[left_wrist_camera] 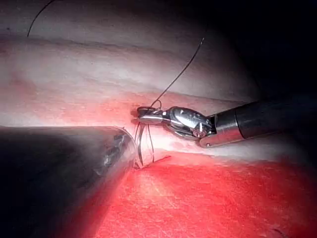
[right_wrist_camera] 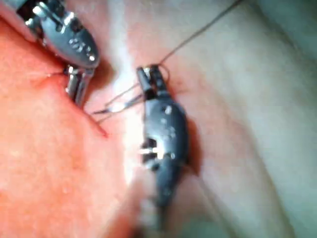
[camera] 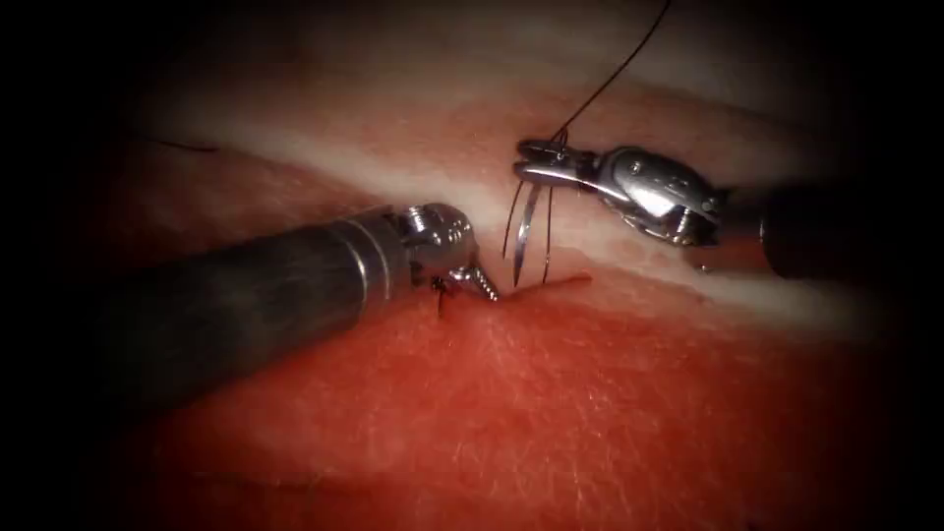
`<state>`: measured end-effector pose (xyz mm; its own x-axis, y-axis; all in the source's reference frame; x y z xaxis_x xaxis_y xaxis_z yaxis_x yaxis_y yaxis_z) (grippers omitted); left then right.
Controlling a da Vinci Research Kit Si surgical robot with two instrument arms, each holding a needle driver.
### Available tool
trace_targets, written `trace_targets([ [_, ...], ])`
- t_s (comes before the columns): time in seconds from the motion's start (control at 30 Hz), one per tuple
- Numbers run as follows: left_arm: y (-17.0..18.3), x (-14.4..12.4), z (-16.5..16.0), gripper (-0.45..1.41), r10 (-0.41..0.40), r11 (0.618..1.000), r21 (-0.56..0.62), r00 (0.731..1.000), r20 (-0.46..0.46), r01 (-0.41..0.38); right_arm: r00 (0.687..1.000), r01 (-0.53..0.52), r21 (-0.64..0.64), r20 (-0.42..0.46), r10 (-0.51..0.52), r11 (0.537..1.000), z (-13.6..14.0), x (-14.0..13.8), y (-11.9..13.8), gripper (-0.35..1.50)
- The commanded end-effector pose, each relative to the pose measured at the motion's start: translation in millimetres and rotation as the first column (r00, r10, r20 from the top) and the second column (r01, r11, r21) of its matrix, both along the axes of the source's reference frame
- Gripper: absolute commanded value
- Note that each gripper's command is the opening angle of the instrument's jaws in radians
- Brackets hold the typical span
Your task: Wound Closure
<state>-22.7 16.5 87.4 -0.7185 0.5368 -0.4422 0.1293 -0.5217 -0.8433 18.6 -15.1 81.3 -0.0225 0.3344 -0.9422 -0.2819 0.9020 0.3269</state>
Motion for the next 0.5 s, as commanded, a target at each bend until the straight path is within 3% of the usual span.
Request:
trace_targets([
  [0.03,0.3,-0.5,0.3,-0.10,0.000,1.000,-0.002,1.000,0.004,0.000,1.000,0.010,-0.016,0.006,-0.010,1.000,0.4,0.8,-0.3,-0.35],
  [0.13,0.7,-0.4,-0.2,-0.08,-0.005,1.000,-0.006,1.000,0.007,0.005,0.998,0.063,-0.016,0.001,-0.063,0.998,-0.7,1.2,-1.5,-0.35],
  [0.5,1.0,0.1,-0.8,-0.08,-0.019,1.000,-0.016,1.000,0.004,0.019,0.993,0.116,-0.012,-0.006,-0.116,0.993,-1.8,1.4,-2.0,-0.35],
])
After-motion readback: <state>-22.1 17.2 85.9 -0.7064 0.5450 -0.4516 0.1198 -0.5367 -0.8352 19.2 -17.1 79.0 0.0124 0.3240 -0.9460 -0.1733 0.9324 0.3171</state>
